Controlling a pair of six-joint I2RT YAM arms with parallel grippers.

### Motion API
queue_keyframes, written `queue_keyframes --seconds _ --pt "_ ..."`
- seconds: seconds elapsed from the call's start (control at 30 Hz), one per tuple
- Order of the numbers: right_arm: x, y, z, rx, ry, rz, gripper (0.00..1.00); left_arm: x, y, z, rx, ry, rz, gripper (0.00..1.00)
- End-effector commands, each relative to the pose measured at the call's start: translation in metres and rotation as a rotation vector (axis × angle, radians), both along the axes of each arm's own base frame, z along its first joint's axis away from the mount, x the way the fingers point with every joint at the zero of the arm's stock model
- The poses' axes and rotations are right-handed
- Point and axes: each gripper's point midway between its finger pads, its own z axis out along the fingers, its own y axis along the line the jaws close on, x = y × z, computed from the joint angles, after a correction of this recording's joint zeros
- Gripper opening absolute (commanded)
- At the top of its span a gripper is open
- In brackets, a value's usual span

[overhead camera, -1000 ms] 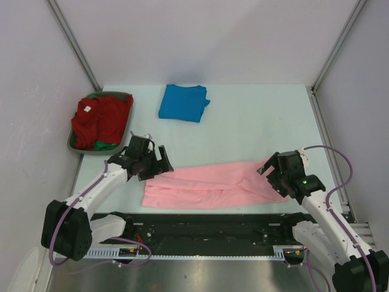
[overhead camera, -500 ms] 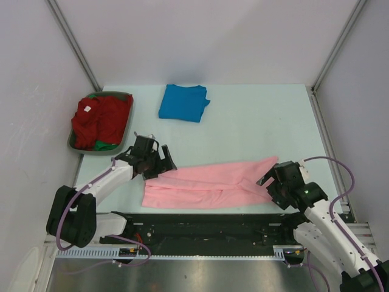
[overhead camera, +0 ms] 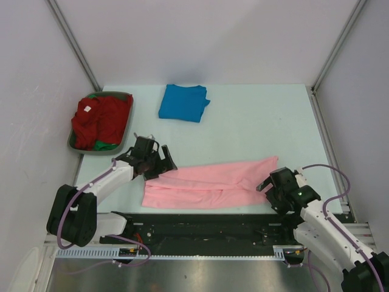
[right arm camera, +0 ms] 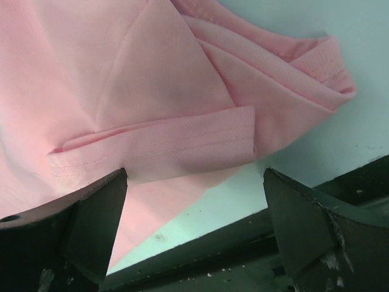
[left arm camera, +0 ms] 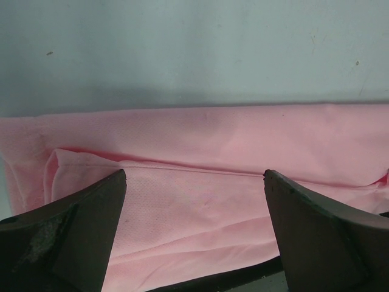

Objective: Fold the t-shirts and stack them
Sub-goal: Fold the tshirt

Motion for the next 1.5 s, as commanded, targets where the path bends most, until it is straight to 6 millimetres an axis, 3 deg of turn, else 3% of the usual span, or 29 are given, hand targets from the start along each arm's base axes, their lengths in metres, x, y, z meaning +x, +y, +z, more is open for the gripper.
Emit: queue_keyframes --seconds 0.0,0.2,0.3,0.33,0.4,0.43,0.47,0.5,0.6,0.7,0.97,1.17,1.2,1.23,1.4,1.43,1.47 --pt "0.022 -0.002 0.002 -0.018 -0.068 -0.066 1.0 0.006 -0.006 0.025 -0.04 -0.072 0.001 1.0" --pt "0.039 -0.002 -0.008 -0.051 -0.079 -0.087 0.89 -0.005 0.0 0.038 -0.042 -0.099 0.003 1.0" --pt "0.044 0.0 -0.014 -0.051 -0.082 -0.083 0.7 -0.01 0.002 0.049 -0.052 -0.122 0.004 1.0" --pt "0.046 0.002 -0.014 -0.047 -0.091 -0.086 0.52 -0.011 0.002 0.052 -0.058 -0.129 0.003 1.0" --pt "0.047 0.003 -0.016 -0.047 -0.089 -0.079 0.32 -0.012 0.004 0.06 -0.057 -0.15 0.007 1.0" --pt "0.046 0.004 -0.019 -0.042 -0.086 -0.074 0.12 -0.014 0.005 0.061 -0.052 -0.147 0.008 1.0" --pt "0.047 0.005 -0.02 -0.041 -0.088 -0.073 0.03 -0.013 0.007 0.064 -0.047 -0.16 0.013 1.0" --pt "0.047 0.005 -0.02 -0.042 -0.092 -0.075 0.0 -0.012 0.007 0.067 -0.045 -0.166 0.012 1.0" --pt "0.054 0.005 -0.021 -0.05 -0.111 -0.078 0.0 -0.01 0.008 0.073 -0.041 -0.181 0.014 1.0" --pt "0.073 0.001 -0.013 -0.072 -0.152 -0.091 0.0 -0.01 0.006 0.08 -0.055 -0.187 0.013 1.0" --pt "0.16 -0.015 -0.008 -0.095 -0.145 -0.085 0.0 -0.016 0.006 0.098 -0.082 -0.218 0.018 1.0" --pt "0.258 -0.013 0.006 -0.143 -0.175 0.023 0.0 -0.02 0.007 0.107 -0.1 -0.234 0.028 1.0" --pt "0.263 -0.011 -0.016 -0.142 -0.112 0.052 0.0 -0.02 0.007 0.108 -0.105 -0.236 0.031 1.0" --pt "0.297 -0.006 0.006 -0.148 -0.174 0.084 0.0 -0.021 0.006 0.108 -0.11 -0.235 0.032 1.0" --pt "0.363 0.011 0.002 -0.142 -0.199 0.18 0.0 -0.021 0.005 0.105 -0.112 -0.228 0.03 1.0" --pt "0.367 0.013 -0.018 -0.147 -0.16 0.195 0.0 -0.02 0.005 0.105 -0.112 -0.23 0.029 1.0" --pt "0.395 0.018 0.003 -0.155 -0.223 0.216 0.0 -0.019 0.005 0.104 -0.109 -0.23 0.026 1.0"
